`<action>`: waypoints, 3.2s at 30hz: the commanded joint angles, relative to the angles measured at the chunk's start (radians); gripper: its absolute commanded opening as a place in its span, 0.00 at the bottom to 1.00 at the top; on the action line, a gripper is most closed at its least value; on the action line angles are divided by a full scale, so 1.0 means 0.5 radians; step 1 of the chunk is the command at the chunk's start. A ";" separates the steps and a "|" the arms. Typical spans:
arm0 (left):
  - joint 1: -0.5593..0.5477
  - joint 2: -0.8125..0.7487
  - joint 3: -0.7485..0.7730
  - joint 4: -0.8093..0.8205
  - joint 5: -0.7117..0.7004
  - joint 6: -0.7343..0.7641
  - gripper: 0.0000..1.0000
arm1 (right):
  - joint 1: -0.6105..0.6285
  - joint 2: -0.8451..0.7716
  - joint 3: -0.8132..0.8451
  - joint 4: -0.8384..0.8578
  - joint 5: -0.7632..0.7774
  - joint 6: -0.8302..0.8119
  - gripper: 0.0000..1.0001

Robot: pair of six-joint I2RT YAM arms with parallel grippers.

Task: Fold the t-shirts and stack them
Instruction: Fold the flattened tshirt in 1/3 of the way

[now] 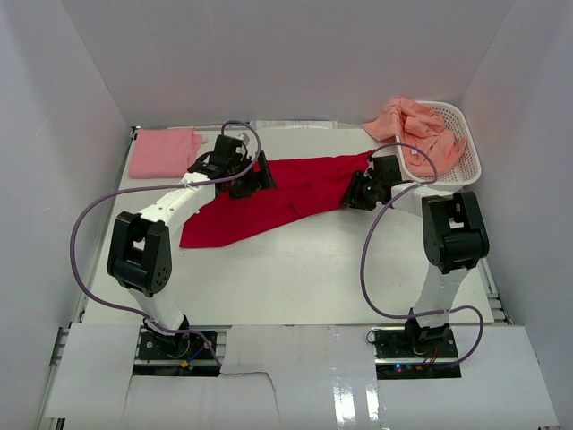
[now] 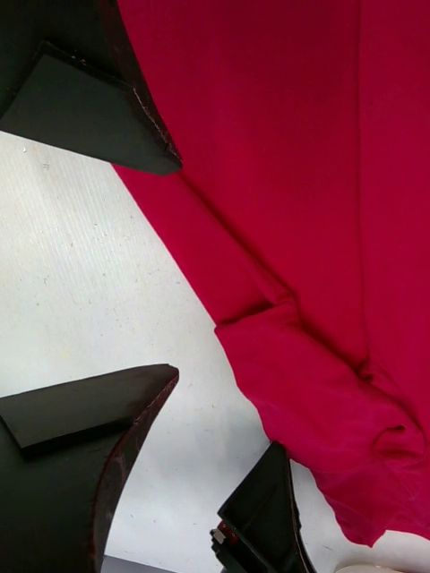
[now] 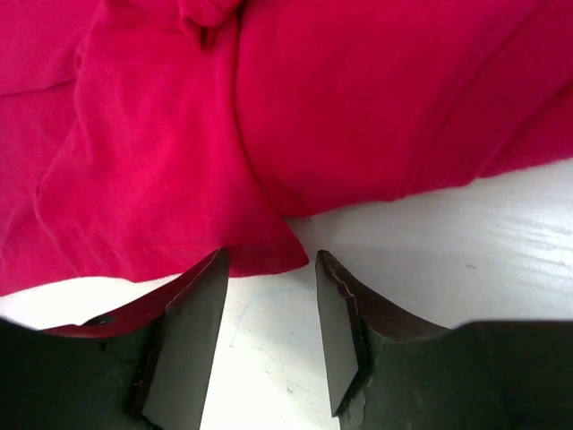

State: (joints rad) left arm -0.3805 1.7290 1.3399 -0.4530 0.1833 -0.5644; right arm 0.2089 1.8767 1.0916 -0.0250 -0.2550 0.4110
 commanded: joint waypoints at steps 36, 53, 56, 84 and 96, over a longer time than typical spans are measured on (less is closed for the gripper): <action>0.025 -0.148 -0.109 0.016 0.057 0.024 0.98 | -0.007 -1.142 -0.836 -0.502 -0.275 0.203 0.08; 0.025 -0.154 -0.134 0.032 0.115 0.037 0.98 | -0.007 -1.731 -1.103 -0.928 -0.174 0.276 0.08; 0.025 -0.154 -0.127 0.029 0.121 0.043 0.98 | -0.007 -1.793 -1.079 -1.060 -0.086 0.258 0.08; 0.000 0.183 0.381 -0.122 0.320 0.132 0.98 | -0.004 -1.637 -0.475 -1.242 0.237 -0.003 0.66; -0.116 0.886 1.366 -0.281 0.486 0.162 0.98 | -0.028 -0.836 -0.293 -0.478 0.050 0.169 0.62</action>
State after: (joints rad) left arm -0.4290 2.1403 1.9400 -0.5694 0.3679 -0.4934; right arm 0.2020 1.4170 0.9146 -0.4168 -0.1719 0.4515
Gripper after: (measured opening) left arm 0.979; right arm 0.621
